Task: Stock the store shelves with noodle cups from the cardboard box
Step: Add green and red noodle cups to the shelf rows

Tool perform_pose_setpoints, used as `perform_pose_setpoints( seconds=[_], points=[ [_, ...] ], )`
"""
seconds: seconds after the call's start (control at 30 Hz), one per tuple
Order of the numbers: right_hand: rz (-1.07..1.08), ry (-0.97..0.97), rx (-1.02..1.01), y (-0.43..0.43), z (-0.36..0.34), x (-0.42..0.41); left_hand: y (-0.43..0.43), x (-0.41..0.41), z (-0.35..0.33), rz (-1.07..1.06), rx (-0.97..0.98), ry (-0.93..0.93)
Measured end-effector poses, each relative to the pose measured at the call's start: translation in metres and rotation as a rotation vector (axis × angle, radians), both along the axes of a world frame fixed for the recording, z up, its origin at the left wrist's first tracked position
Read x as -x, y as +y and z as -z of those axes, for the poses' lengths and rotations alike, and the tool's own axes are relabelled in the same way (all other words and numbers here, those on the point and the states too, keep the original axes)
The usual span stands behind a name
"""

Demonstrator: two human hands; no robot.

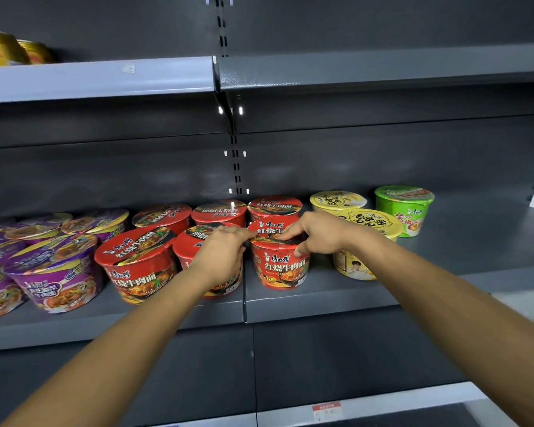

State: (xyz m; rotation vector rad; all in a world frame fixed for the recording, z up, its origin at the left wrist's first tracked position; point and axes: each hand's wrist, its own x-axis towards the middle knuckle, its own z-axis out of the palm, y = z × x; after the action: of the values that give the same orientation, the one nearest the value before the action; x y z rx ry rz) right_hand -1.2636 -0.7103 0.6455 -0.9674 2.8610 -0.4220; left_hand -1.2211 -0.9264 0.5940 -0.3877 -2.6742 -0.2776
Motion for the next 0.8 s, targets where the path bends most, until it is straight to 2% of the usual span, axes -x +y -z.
perform_pose_setpoints(
  seconds=[0.8],
  points=[
    [-0.007, 0.063, -0.020, -0.0004, 0.0045, -0.0067, 0.0011, -0.0005, 0.0003, -0.031, 0.051, -0.021]
  ],
)
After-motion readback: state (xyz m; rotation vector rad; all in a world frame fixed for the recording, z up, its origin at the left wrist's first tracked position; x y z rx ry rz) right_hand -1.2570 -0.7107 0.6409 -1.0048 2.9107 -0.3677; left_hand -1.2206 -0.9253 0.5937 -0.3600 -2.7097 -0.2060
